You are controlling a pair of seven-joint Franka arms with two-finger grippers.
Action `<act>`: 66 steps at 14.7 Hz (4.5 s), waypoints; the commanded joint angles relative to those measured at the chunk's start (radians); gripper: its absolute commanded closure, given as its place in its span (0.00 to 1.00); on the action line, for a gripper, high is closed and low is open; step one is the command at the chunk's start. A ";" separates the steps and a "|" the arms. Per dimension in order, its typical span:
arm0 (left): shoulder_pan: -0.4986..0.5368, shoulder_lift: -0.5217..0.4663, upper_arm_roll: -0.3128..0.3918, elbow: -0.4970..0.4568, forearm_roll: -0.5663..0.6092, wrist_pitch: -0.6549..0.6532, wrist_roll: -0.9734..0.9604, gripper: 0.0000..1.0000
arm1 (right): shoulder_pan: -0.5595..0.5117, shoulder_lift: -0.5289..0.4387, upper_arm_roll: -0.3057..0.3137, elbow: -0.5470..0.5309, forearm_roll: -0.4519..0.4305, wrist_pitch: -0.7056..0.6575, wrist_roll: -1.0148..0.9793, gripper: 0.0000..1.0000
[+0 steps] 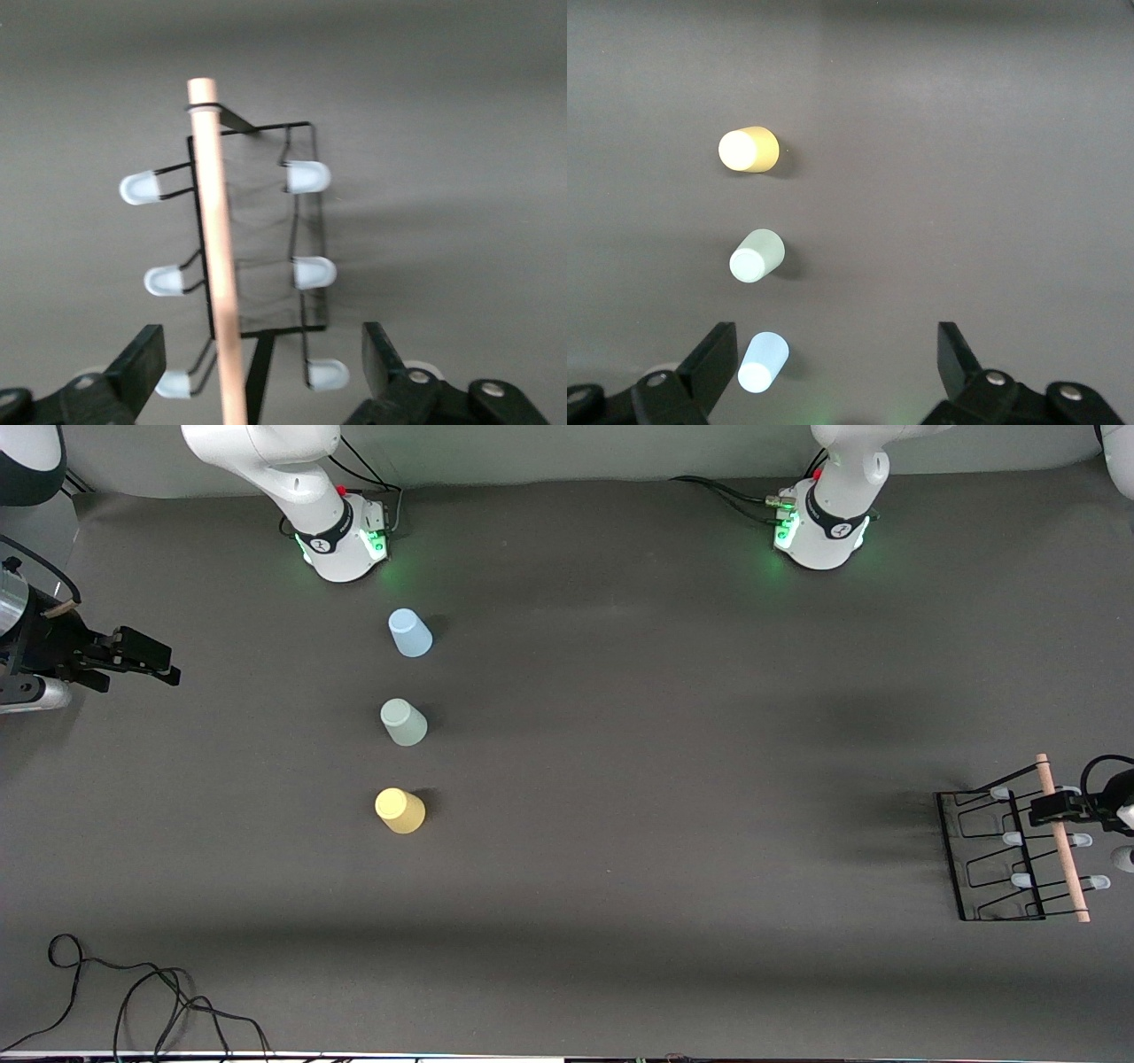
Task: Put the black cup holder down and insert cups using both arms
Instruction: 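Reach the left gripper down to the wooden handle of the black holder, then grasp the wooden handle of the black holder with the left gripper, then carry the black holder with the left gripper toward the table middle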
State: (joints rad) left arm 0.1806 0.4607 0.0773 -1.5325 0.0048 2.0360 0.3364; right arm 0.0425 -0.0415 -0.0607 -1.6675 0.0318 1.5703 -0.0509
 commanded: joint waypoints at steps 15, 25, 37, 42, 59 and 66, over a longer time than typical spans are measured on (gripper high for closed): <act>0.036 0.091 -0.005 0.003 0.011 0.041 0.104 0.84 | -0.009 -0.008 0.010 -0.005 -0.019 0.010 0.016 0.00; -0.016 0.059 -0.013 0.046 0.000 -0.060 0.006 1.00 | -0.009 -0.006 0.009 -0.005 -0.019 0.010 0.016 0.00; -0.329 -0.097 -0.016 0.018 -0.011 -0.264 -0.430 1.00 | -0.009 -0.006 0.007 -0.005 -0.019 0.010 0.016 0.00; -0.513 -0.137 -0.014 0.018 -0.088 -0.275 -0.629 1.00 | -0.009 -0.008 0.007 -0.005 -0.019 0.008 0.016 0.00; -0.972 0.053 -0.016 0.028 -0.088 0.018 -1.140 1.00 | -0.009 -0.008 0.006 -0.005 -0.019 0.004 0.016 0.00; -0.984 0.084 -0.030 0.023 -0.088 0.036 -1.125 1.00 | -0.009 -0.008 0.005 -0.005 -0.019 0.004 0.016 0.00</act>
State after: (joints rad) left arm -0.7910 0.5378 0.0407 -1.5212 -0.0802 2.0625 -0.7851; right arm 0.0395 -0.0415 -0.0609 -1.6675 0.0317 1.5703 -0.0503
